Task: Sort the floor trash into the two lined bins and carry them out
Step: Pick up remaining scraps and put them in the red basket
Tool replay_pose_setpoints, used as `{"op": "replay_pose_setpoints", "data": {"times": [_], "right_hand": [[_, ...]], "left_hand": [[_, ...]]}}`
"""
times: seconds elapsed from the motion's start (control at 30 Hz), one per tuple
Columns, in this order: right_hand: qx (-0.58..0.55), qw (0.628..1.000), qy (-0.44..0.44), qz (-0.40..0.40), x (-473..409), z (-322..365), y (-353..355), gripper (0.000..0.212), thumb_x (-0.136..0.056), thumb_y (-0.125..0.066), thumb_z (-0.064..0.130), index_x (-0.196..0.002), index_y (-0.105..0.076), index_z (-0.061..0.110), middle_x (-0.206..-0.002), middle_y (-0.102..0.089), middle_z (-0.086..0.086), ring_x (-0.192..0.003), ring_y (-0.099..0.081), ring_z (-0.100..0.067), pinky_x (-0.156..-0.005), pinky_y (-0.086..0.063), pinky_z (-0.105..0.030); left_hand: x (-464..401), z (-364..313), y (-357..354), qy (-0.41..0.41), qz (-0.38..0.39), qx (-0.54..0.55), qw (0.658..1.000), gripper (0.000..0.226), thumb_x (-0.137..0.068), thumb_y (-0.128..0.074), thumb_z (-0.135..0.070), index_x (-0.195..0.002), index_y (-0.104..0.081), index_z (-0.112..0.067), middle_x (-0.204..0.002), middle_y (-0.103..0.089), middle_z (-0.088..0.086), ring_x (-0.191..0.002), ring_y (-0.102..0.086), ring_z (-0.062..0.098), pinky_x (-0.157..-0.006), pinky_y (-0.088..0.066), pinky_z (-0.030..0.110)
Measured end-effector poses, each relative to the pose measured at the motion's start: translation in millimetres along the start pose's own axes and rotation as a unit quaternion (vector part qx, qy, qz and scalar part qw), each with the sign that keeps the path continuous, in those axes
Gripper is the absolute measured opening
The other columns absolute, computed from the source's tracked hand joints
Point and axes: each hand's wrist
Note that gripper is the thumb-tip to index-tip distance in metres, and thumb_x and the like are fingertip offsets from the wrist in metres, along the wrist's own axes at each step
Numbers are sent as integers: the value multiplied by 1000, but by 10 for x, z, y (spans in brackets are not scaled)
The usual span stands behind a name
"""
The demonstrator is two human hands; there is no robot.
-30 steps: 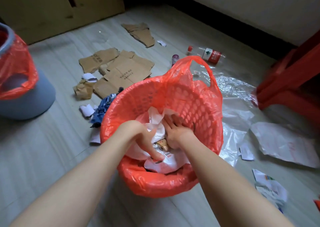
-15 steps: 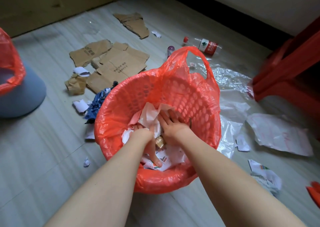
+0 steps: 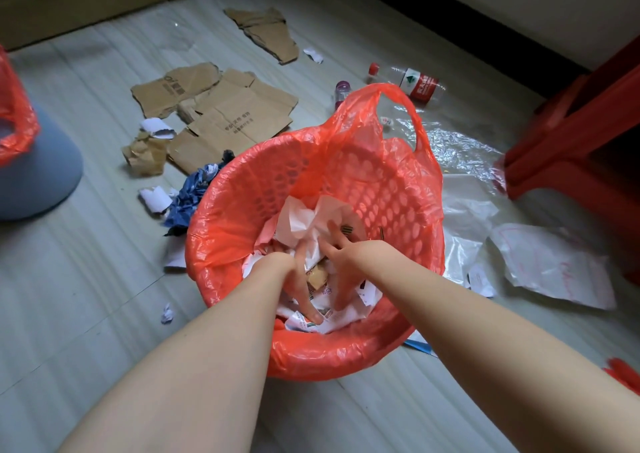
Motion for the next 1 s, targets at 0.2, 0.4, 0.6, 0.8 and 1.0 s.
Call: {"op": "replay_pose_setpoints", "data": {"times": [0.2,0.4,0.6,0.8,1.0], "right_hand": [[33,999,-22,-31,-259,57,-151,125,-73,-68,58,-144,29,26,-149,39,-2,-147,5,-30,-114,-24,-47],[57,996,9,-71,-369,-48,-230,105,-68,-57,59,-150,0,26,-157,22,0,-147,11,-24,-114,-24,-51],[-71,984,40,-161,217,-139,83,70,-90,-55,36,-149,-20,23,-149,-30,-10,-128,-45,-30,-100,-43,-38],[-223,907,14,-358,617,-228,240,23,-90,-41,14,-87,-63,7,-100,-65,-15,-84,-58,-29,-66,-47,-33],[-304,828,-25,-470,1137,-482,361,28,-92,-44,16,-105,-67,9,-112,-67,-16,-104,-61,-33,-89,-49,-42]], "left_hand": [[10,-87,26,28,2,-29,999,62,-73,-71,-55,-117,-50,-17,-73,-49,-11,-73,-50,11,-72,-42,22],[97,27,95,-35,-4,152,988,96,-73,-79,-28,-146,-16,-28,-97,-53,-3,-77,-64,13,-78,-52,30],[560,55,324,-103,-54,77,990,90,-78,-70,-44,-148,-21,-18,-155,-21,2,-141,-24,23,-111,-28,39],[847,87,451,-162,-248,120,948,19,-87,-63,-23,-100,-66,-10,-101,-60,6,-89,-54,20,-79,-44,31],[1350,-286,485,-277,-429,154,845,24,-91,-51,-17,-109,-67,-10,-110,-66,7,-99,-59,20,-91,-45,30]]}}
Point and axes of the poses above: each hand's wrist, its own x-axis away from the middle knuckle, its own y-axis out of the back of the hand, z = x × y
